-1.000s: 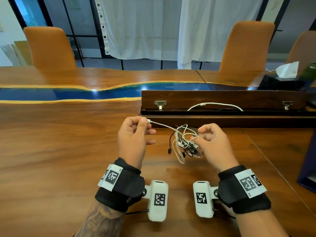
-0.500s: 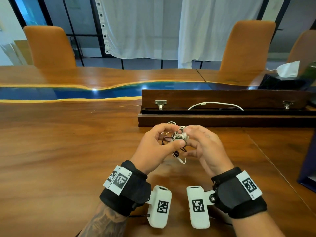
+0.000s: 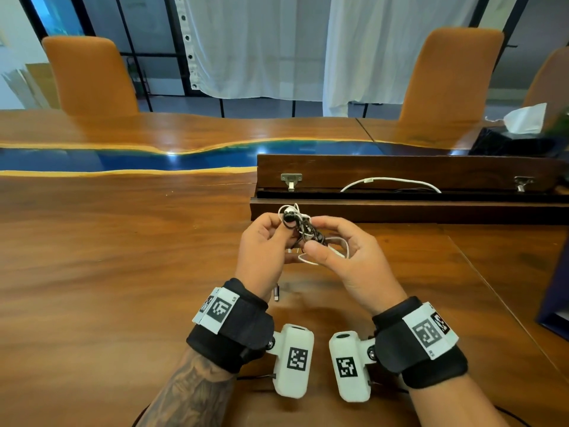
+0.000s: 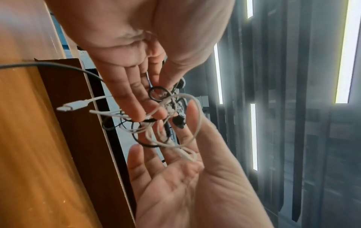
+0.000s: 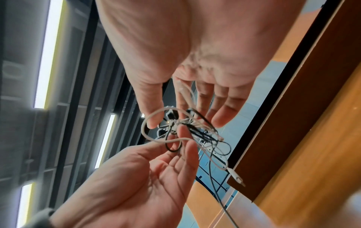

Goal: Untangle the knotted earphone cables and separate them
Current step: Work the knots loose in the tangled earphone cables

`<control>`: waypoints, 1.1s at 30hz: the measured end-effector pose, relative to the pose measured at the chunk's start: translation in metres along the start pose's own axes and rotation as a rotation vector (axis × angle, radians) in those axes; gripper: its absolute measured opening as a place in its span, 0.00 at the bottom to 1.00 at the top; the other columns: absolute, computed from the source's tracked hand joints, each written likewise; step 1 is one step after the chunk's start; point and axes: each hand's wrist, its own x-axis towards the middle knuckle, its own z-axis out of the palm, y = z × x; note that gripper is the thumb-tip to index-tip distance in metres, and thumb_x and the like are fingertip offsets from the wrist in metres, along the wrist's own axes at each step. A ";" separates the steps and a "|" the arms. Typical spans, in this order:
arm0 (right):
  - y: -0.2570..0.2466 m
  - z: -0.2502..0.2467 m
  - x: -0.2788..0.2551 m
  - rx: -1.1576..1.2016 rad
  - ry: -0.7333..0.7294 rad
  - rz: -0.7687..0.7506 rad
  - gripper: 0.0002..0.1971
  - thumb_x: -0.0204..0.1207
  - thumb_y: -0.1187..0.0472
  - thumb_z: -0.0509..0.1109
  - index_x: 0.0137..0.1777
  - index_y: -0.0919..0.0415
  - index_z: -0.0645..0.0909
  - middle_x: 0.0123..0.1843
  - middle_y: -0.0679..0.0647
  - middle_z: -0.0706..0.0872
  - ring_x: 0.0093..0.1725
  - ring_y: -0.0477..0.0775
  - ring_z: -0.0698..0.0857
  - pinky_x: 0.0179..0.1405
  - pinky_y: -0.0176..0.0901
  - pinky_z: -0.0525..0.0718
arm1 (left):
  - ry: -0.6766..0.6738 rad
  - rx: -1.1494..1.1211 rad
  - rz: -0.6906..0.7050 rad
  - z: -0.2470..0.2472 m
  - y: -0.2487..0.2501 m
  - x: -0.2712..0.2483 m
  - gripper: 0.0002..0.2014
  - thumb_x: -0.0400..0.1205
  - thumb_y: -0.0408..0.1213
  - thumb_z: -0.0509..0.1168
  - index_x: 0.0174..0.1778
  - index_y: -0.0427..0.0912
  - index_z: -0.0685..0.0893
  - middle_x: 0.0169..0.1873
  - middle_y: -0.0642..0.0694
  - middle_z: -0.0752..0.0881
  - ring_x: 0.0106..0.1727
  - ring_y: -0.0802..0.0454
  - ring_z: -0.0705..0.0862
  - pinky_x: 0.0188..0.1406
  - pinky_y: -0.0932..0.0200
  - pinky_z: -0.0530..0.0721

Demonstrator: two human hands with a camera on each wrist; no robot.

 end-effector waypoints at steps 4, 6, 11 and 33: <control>0.003 -0.002 0.002 -0.012 0.056 -0.041 0.16 0.79 0.59 0.77 0.65 0.45 0.84 0.58 0.39 0.88 0.61 0.42 0.86 0.54 0.34 0.87 | 0.027 -0.065 -0.004 0.000 0.002 -0.001 0.06 0.89 0.35 0.62 0.54 0.36 0.81 0.46 0.33 0.90 0.39 0.46 0.90 0.32 0.53 0.91; 0.003 -0.002 0.003 -0.012 0.116 -0.048 0.10 0.82 0.60 0.73 0.60 0.46 0.85 0.54 0.43 0.89 0.54 0.44 0.89 0.46 0.36 0.88 | 0.030 -0.076 -0.006 0.001 0.003 -0.001 0.07 0.90 0.35 0.60 0.55 0.34 0.80 0.44 0.32 0.88 0.34 0.49 0.89 0.26 0.58 0.88; 0.007 -0.005 0.006 -0.031 0.218 -0.024 0.10 0.87 0.53 0.65 0.49 0.51 0.87 0.44 0.51 0.91 0.46 0.54 0.90 0.40 0.45 0.87 | 0.018 0.059 0.003 0.000 0.000 0.001 0.08 0.91 0.37 0.58 0.49 0.40 0.80 0.39 0.43 0.83 0.34 0.54 0.83 0.24 0.62 0.83; 0.001 -0.003 0.002 -0.034 0.061 -0.017 0.10 0.86 0.58 0.67 0.54 0.42 0.88 0.46 0.38 0.91 0.44 0.38 0.87 0.41 0.28 0.81 | -0.047 -0.034 -0.021 -0.002 0.004 0.000 0.09 0.85 0.24 0.63 0.57 0.37 0.85 0.48 0.37 0.91 0.45 0.46 0.90 0.39 0.46 0.91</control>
